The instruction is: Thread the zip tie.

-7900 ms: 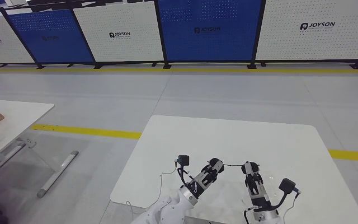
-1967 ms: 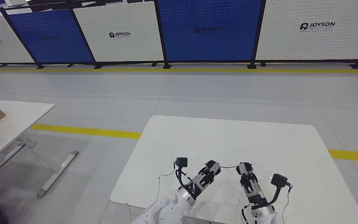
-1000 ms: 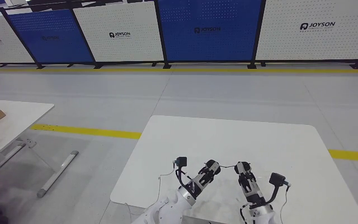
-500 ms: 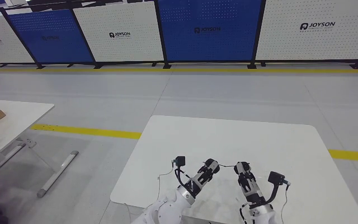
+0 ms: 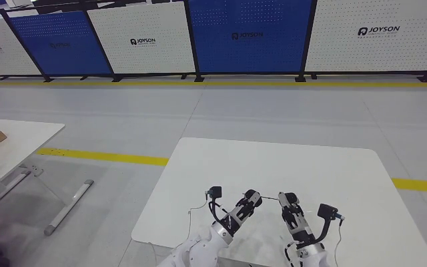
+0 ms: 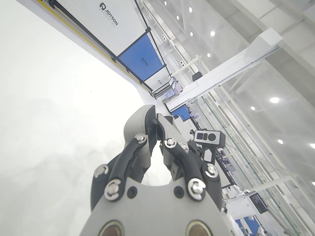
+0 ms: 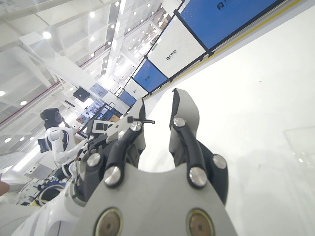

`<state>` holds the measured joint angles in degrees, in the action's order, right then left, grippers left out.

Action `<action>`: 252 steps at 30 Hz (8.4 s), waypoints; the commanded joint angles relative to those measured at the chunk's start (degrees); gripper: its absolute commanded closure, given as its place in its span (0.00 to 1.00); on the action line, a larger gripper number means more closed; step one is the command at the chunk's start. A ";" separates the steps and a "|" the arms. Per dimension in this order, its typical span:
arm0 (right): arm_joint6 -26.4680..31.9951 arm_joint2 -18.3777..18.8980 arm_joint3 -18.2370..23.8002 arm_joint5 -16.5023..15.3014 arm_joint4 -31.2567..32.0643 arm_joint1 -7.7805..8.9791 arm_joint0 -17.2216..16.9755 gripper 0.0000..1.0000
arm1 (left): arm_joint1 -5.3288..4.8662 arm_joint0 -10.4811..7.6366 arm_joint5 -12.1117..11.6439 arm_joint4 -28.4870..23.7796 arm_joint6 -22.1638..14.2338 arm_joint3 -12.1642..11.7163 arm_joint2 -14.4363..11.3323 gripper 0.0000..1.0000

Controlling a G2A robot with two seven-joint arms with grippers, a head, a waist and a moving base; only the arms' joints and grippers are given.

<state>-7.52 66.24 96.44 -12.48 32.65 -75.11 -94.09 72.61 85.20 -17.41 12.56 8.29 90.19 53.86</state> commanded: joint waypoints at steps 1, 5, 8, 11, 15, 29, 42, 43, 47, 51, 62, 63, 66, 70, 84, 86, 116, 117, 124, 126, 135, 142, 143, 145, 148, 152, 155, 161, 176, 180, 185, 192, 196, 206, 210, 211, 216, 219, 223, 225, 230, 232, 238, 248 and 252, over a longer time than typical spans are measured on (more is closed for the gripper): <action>0.08 0.03 -0.07 0.05 0.47 0.01 -0.02 0.70 | 0.06 -0.10 0.17 0.07 0.04 -0.06 -0.04 1.00; 0.30 0.13 -0.18 0.26 1.49 0.04 -0.02 0.73 | 0.18 -0.34 0.71 0.22 0.05 -0.16 -0.17 1.00; 0.45 0.22 -0.31 0.10 2.10 0.07 -0.14 0.74 | 0.29 -0.43 0.94 0.15 0.32 -0.30 -0.21 1.00; 0.65 0.28 -0.49 -0.05 2.63 0.10 -0.34 0.74 | 0.37 -0.44 1.02 0.00 0.70 -0.29 -0.09 1.00; 1.01 0.31 -0.76 -0.40 3.07 0.14 -0.49 0.75 | 0.40 -0.27 1.00 -0.01 0.93 -0.07 0.16 1.00; 1.40 0.48 -0.48 -1.04 3.63 0.17 -0.73 0.80 | 0.54 0.17 0.45 0.68 0.84 -0.15 0.38 1.00; 1.08 0.42 -0.64 -1.35 3.77 0.10 -0.71 1.00 | 0.57 0.61 -0.33 1.03 0.23 0.25 0.65 1.00; 1.06 0.42 -0.65 -1.38 3.79 0.09 -0.72 1.00 | 0.58 0.65 -0.39 1.07 0.27 0.27 0.67 1.00; 1.03 0.41 -0.56 -1.61 3.95 0.09 -0.78 1.00 | 0.59 0.66 -0.53 1.61 0.17 0.30 0.68 1.00; 1.40 0.39 -0.36 -2.07 4.05 0.12 -0.81 1.00 | 0.54 0.89 -1.00 5.02 0.51 0.57 0.19 1.00; 1.82 0.45 -0.07 -2.19 4.18 0.14 -0.87 1.00 | 0.60 1.40 1.14 9.98 2.39 1.46 -0.30 0.84; 1.78 0.47 -0.07 -2.18 4.21 0.14 -0.88 1.00 | 0.61 1.42 1.24 10.11 2.50 1.50 -0.34 0.80; 1.58 0.48 0.06 -2.22 4.28 0.14 -0.93 1.00 | 0.66 1.44 1.39 10.34 2.63 1.52 -0.42 0.77; 1.33 0.49 0.21 -2.25 4.32 0.12 -1.02 1.00 | 0.71 1.45 1.66 10.91 2.92 1.59 -0.52 0.77; 0.97 0.07 0.03 -2.34 4.70 0.02 -0.77 1.00 | 1.03 0.89 2.79 12.32 2.40 1.24 -1.73 0.82; 0.99 0.03 -0.02 -2.46 4.85 0.02 -0.79 1.00 | 1.11 0.72 2.82 11.91 2.57 1.10 -1.72 1.00; 0.63 0.58 0.00 -4.37 5.80 0.25 -1.47 1.00 | 1.26 0.98 2.77 12.26 2.69 1.20 -1.49 0.87; 0.63 0.55 -0.03 -4.38 5.87 0.24 -1.44 1.00 | 1.28 0.95 2.82 12.21 2.74 1.21 -1.47 0.91; 0.58 0.53 -0.08 -4.71 6.17 0.27 -1.47 1.00 | 1.39 0.67 2.95 11.90 2.70 0.85 -1.49 1.00; 0.61 0.55 -0.07 -4.83 6.16 0.29 -1.49 1.00 | 1.39 0.64 2.69 12.17 2.50 0.84 -1.60 1.00; 2.29 0.60 0.37 -6.07 4.71 0.38 -1.36 1.00 | 1.05 1.65 0.49 14.29 1.91 2.23 -1.46 1.00; 4.50 1.68 1.12 -6.66 1.61 0.59 -1.63 0.63 | 1.03 1.69 1.28 13.68 2.09 2.44 -0.96 1.00; 4.45 1.72 1.19 -6.56 1.62 0.60 -1.68 0.62 | 1.05 1.66 1.43 13.64 2.13 2.42 -0.95 1.00; 4.34 1.73 1.32 -6.44 1.64 0.60 -1.76 0.62 | 1.09 1.62 1.92 13.55 2.33 2.39 -0.93 1.00; 4.17 1.72 1.44 -6.31 1.88 0.62 -1.82 0.58 | 1.15 1.56 2.52 13.38 2.46 2.39 -0.95 1.00; 3.52 1.67 1.60 -5.90 2.73 0.63 -1.96 0.61 | 1.25 1.50 3.13 12.72 2.59 2.35 -0.97 1.00; 2.80 1.60 1.53 -5.68 3.30 0.62 -2.15 0.67 | 1.32 1.48 3.33 11.95 2.80 2.27 -0.84 1.00; 2.04 1.77 1.24 -5.79 3.43 0.64 -2.41 0.87 | 1.38 1.48 3.45 11.76 2.99 2.16 -0.80 1.00; 1.63 1.68 1.06 -5.96 4.44 0.69 -2.32 1.00 | 1.35 1.71 2.19 13.59 2.53 2.19 -1.20 1.00; 1.81 1.63 1.02 -6.23 4.95 0.74 -2.31 1.00 | 1.26 1.88 1.41 14.30 2.37 2.47 -1.21 1.00; 2.30 1.60 1.04 -6.99 4.45 0.79 -2.38 1.00 | 1.15 2.19 1.07 15.11 2.17 2.71 -1.15 1.00; 1.75 1.82 1.22 -6.60 4.81 0.87 -2.54 1.00 | 1.27 1.88 3.04 15.44 2.22 2.55 -1.34 0.81; 1.29 1.72 1.23 -6.16 5.11 0.84 -2.47 1.00 | 1.30 1.85 3.15 15.34 2.28 2.62 -1.35 0.71; 0.39 1.63 1.36 -5.24 5.70 0.77 -2.33 1.00 | 1.14 2.36 3.09 14.81 2.46 3.26 -0.50 0.81; 0.16 1.75 1.50 -5.13 5.71 0.78 -2.42 1.00 | 1.09 2.54 3.15 14.77 2.45 3.32 -0.25 0.88; 0.14 1.77 1.53 -5.14 5.70 0.78 -2.44 1.00 | 1.09 2.55 3.20 14.74 2.42 3.31 -0.23 0.88; -0.01 1.83 1.58 -5.27 5.69 0.79 -2.50 1.00 | 1.14 2.39 3.33 14.40 2.32 3.13 -0.30 0.93; -0.02 1.83 1.56 -5.37 5.64 0.79 -2.51 1.00 | 1.18 2.33 3.37 14.38 2.34 3.04 -0.39 1.00; 0.19 1.84 1.51 -5.55 5.59 0.81 -2.50 1.00 | 1.21 2.33 3.26 14.31 2.36 3.03 -0.52 1.00; 0.66 1.85 1.51 -5.63 5.47 0.83 -2.48 0.97 | 1.27 2.50 3.17 13.33 2.39 3.16 -0.60 1.00; 1.29 1.98 1.86 -5.52 5.84 0.91 -2.65 0.00 | 1.36 2.62 4.15 9.41 1.45 3.67 -0.04 1.00; 1.32 2.13 2.05 -5.61 5.99 0.96 -2.89 0.00 | 1.38 2.73 4.81 7.73 0.89 3.99 0.29 1.00; 0.97 3.13 2.55 -5.79 6.67 1.20 -3.97 0.00 | 1.35 3.07 6.96 2.83 -0.96 5.42 1.59 1.00; 1.41 4.33 2.91 -5.32 6.42 1.42 -5.13 0.00 | 1.15 3.78 7.41 0.77 -2.99 7.36 2.43 1.00; 1.82 4.18 2.94 -4.87 6.99 1.42 -4.83 0.00 | 1.18 3.83 7.60 0.01 -3.14 7.45 2.40 1.00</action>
<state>-6.02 70.55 99.36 -17.62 39.28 -73.68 -99.11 73.77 88.98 -9.97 13.20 5.28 97.57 56.28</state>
